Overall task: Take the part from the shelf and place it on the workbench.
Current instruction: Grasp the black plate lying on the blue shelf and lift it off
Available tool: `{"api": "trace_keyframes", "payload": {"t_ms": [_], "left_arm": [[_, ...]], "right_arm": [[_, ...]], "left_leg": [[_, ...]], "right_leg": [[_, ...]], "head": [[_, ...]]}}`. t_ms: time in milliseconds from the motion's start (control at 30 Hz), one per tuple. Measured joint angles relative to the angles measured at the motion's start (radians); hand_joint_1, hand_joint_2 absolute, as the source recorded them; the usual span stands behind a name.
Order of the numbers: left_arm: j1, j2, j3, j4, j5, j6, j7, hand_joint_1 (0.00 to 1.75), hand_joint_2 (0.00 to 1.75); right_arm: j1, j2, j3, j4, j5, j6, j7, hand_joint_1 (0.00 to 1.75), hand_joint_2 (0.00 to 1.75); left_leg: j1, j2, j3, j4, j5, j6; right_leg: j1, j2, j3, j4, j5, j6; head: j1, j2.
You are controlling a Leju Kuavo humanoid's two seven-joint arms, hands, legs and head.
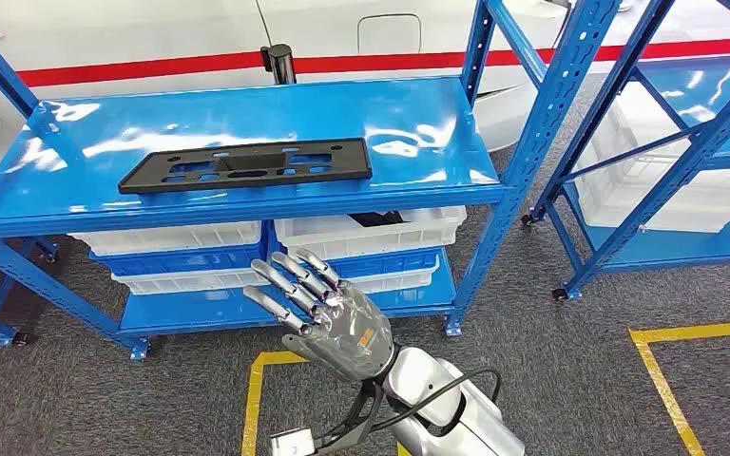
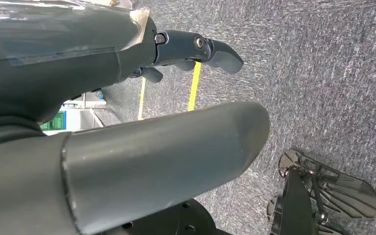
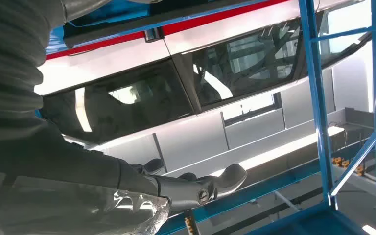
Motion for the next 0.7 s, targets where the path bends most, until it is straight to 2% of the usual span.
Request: {"api": "trace_keyframes", "payload": {"t_ms": [200,700], "left_arm": [[-0.001,0.000,0.000,0.000,-0.001,-0.002,0.000,0.00,0.00],[-0.015,0.006,0.000,0.000,-0.015,-0.011,0.000,0.00,0.00]], "right_arm": [[-0.013,-0.003,0.034,0.028,0.008,0.001,-0.007,0.00,1.75],[-0.086,0.013,0.133,0.108,-0.110,0.006,-0.059,0.00,1.75]], "left_leg": [[0.000,0.000,0.000,0.000,0.000,0.000],[-0.002,0.000,-0.001,0.004,0.000,0.000]], "right_leg": [[0.000,0.000,0.000,0.000,0.000,0.000],[-0.001,0.000,0.000,0.000,0.001,0.002]], "head": [[0.000,0.000],[0.000,0.000]]}}
